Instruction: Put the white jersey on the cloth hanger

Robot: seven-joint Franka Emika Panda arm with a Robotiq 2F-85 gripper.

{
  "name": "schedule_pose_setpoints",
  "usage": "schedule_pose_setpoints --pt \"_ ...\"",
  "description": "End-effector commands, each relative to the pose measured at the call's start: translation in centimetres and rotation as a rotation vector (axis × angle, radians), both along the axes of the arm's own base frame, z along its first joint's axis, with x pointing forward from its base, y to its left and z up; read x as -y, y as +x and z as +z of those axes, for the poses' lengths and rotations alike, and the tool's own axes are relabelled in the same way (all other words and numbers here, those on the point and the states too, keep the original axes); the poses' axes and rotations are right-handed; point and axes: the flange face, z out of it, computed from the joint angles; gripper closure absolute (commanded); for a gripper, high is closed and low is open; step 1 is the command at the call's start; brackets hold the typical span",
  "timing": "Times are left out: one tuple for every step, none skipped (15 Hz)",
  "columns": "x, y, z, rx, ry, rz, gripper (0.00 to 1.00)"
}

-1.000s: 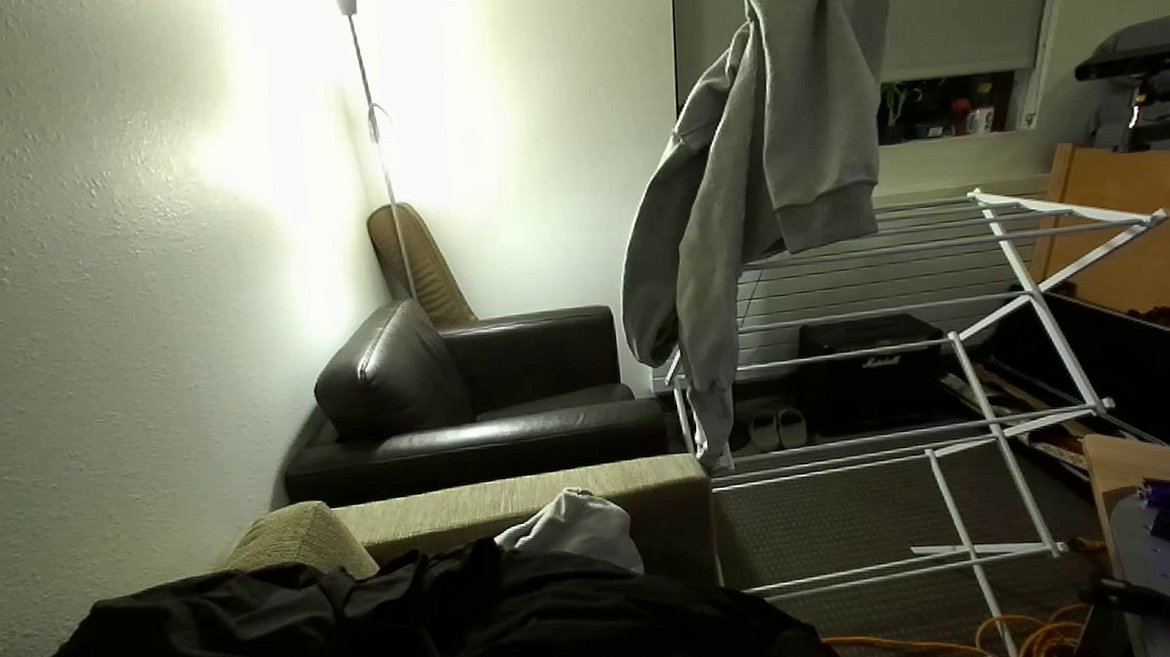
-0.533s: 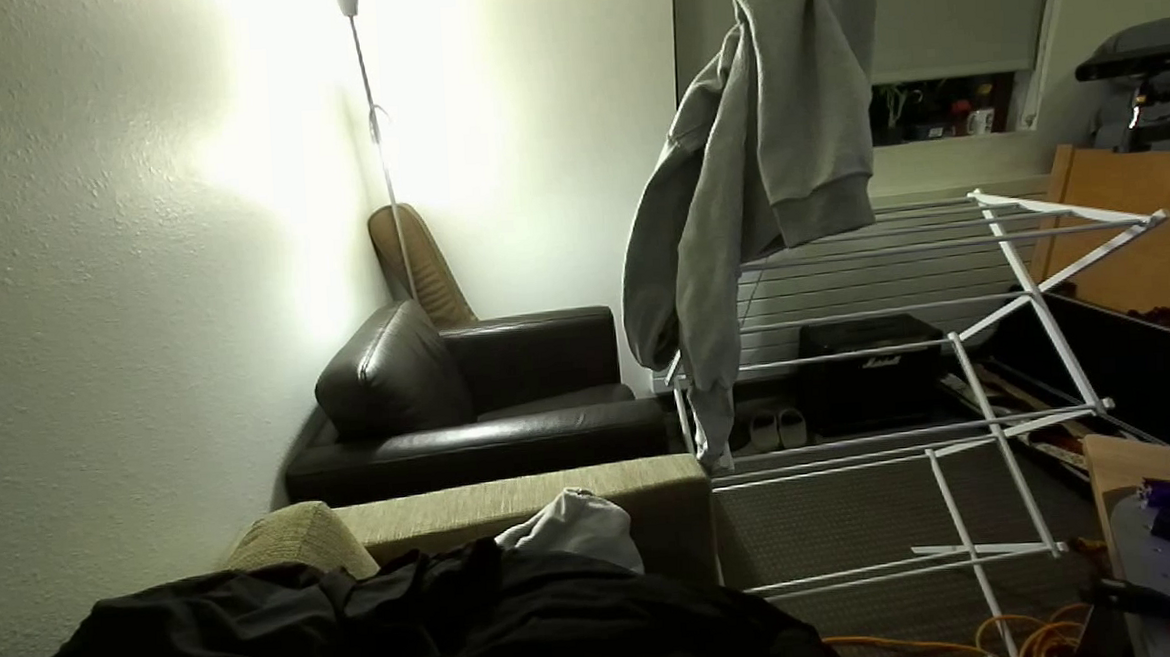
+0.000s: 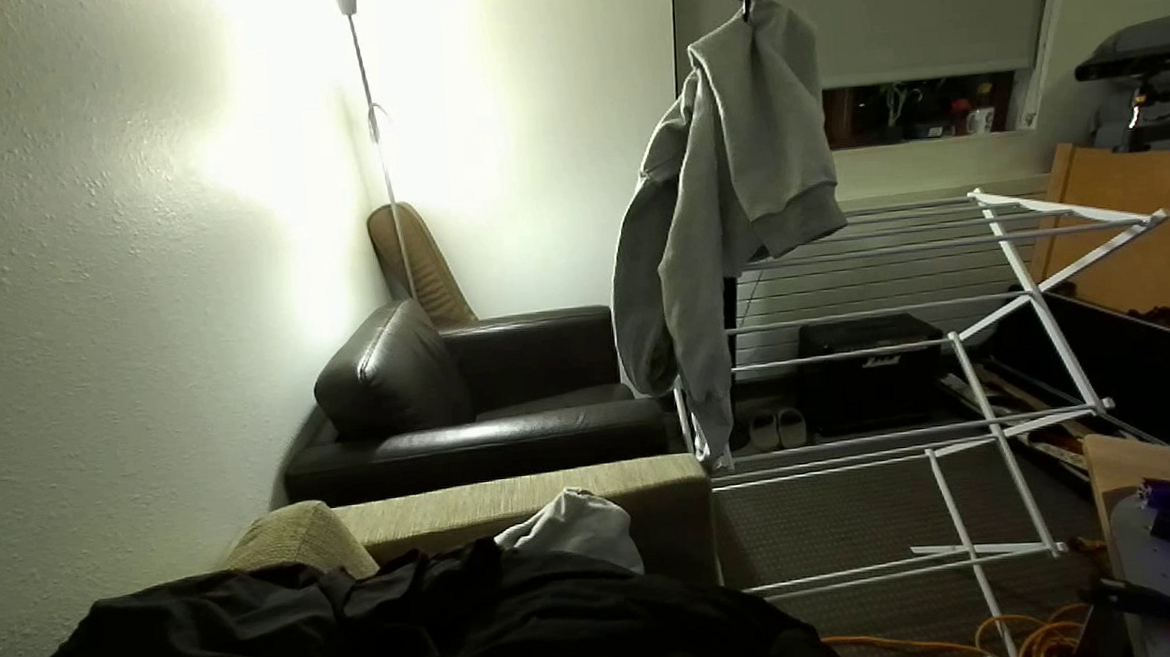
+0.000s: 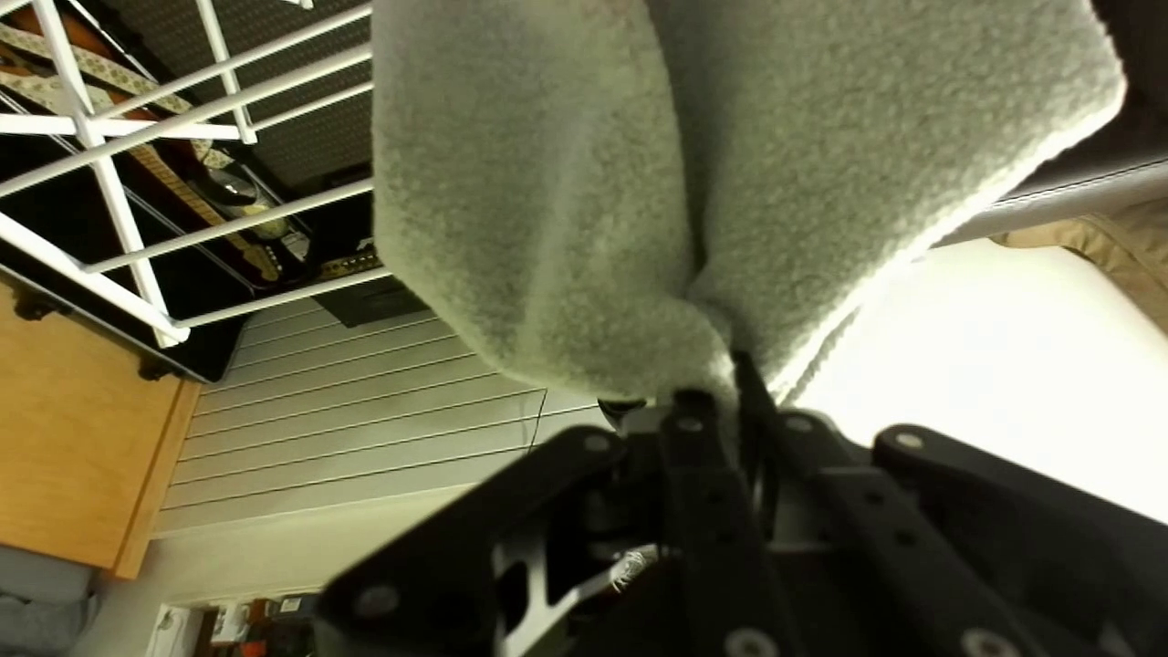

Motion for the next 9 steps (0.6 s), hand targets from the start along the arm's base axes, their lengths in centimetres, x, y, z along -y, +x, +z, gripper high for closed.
schedule_pose_setpoints --pt "0.5 1.5 0.5 0.026 -0.008 0.035 0.97" --pt "0.9 1.8 0.6 0.028 -0.01 0.036 0.97" --pt "1.2 1.9 0.6 0.033 -0.01 0.031 0.97" --pt "1.6 2.0 0.7 0.038 -0.009 0.025 0.97" --pt "2.0 2.2 0.6 0.04 -0.008 0.019 0.97" --pt "2.5 2.5 0.4 0.041 -0.006 0.009 0.97" --pt "3.0 2.7 0.3 0.042 -0.008 0.003 0.97" --pt "3.6 3.0 0.2 0.044 -0.008 0.001 0.97" --pt "4.0 3.3 0.0 0.044 -0.01 0.002 0.97"
